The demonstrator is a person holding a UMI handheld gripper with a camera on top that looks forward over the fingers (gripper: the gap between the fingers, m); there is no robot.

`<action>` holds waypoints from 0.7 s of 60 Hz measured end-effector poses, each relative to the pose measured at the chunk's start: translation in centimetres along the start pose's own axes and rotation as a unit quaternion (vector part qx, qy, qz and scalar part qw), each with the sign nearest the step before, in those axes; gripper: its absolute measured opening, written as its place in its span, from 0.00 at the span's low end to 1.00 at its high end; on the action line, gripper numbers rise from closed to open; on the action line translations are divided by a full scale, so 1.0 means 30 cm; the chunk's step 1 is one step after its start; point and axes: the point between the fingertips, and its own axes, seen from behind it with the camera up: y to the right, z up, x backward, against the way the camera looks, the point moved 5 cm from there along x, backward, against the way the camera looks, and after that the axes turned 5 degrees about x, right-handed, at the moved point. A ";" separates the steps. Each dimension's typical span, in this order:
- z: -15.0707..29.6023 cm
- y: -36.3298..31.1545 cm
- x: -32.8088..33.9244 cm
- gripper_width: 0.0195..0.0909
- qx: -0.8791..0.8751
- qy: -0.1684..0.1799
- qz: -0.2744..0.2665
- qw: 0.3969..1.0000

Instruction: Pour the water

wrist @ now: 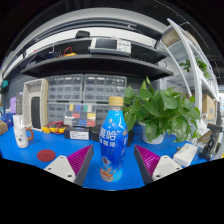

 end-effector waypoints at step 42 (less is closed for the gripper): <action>0.036 -0.018 -0.174 0.22 0.024 0.025 -0.020 0.999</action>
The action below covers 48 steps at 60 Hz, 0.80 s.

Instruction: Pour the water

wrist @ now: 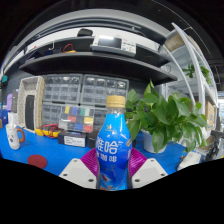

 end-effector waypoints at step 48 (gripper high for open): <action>0.324 -0.900 -0.056 0.22 0.644 0.124 0.101 0.748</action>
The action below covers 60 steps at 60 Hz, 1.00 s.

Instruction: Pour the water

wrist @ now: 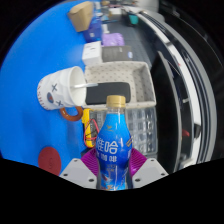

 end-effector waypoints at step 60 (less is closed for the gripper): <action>0.019 0.113 -0.001 0.25 -0.127 0.023 -0.012 0.992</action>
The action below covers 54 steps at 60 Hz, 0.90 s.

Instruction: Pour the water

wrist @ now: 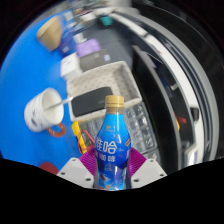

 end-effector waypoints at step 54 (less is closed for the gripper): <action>-0.152 -0.247 0.065 0.56 -0.562 0.021 0.073 0.824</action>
